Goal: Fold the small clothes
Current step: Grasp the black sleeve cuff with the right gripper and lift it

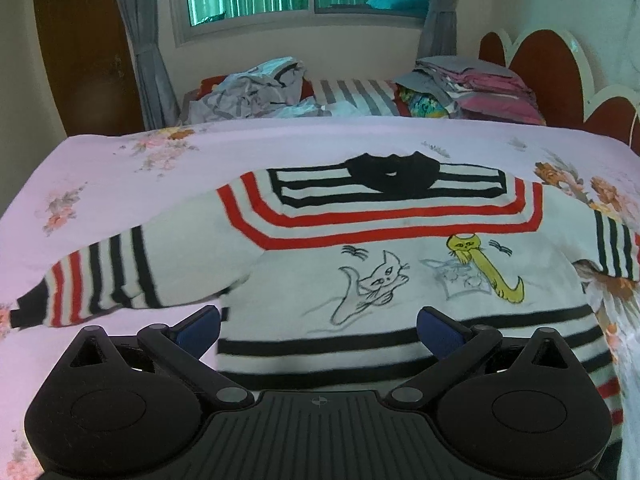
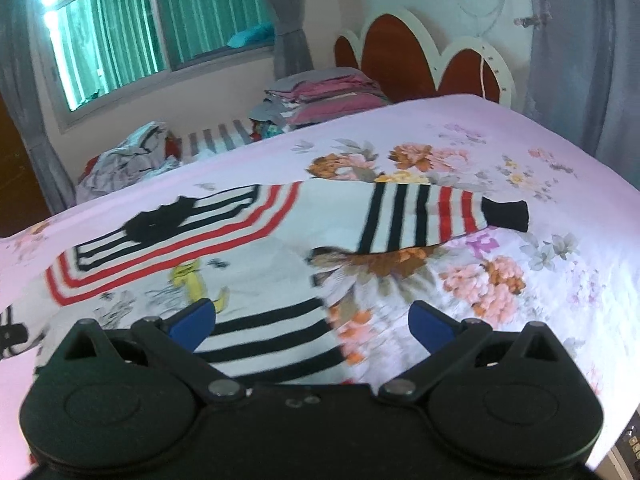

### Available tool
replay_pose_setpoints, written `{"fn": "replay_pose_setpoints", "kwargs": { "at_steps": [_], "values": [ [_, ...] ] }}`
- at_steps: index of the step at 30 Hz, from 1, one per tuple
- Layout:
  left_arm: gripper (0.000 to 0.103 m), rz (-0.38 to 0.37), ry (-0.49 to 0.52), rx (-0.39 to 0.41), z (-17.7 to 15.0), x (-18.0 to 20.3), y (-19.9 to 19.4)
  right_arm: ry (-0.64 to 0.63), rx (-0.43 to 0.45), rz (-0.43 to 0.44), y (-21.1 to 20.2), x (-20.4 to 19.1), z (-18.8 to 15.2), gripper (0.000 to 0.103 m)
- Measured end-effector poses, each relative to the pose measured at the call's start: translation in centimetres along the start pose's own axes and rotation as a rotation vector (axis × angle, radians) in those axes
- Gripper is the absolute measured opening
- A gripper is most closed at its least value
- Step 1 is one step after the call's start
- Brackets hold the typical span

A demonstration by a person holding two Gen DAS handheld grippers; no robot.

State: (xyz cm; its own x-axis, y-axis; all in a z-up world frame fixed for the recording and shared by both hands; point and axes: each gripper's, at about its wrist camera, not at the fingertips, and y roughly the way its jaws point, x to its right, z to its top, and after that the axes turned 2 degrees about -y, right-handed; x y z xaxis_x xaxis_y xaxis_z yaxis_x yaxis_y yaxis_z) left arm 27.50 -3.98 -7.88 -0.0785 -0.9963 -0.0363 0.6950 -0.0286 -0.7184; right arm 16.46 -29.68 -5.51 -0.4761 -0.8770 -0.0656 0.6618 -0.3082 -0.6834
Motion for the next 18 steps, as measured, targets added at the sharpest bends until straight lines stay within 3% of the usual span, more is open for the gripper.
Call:
{"fn": "replay_pose_setpoints", "kwargs": {
  "at_steps": [6, 13, 18],
  "values": [
    [0.103, -0.016, -0.064, -0.032, 1.0, 3.5, 3.6, 0.035, -0.034, -0.03, 5.6, 6.1, 2.7, 0.096],
    [0.103, 0.006, -0.06, -0.066, 1.8, 7.4, 7.3, 0.158, -0.106, -0.059, 12.6, 13.7, 4.5, 0.086],
    [0.103, 0.03, -0.048, -0.06, 2.5, 9.0, 8.4, 0.245, -0.143, -0.063, 15.9, 17.3, 4.8, 0.085]
  ]
}}
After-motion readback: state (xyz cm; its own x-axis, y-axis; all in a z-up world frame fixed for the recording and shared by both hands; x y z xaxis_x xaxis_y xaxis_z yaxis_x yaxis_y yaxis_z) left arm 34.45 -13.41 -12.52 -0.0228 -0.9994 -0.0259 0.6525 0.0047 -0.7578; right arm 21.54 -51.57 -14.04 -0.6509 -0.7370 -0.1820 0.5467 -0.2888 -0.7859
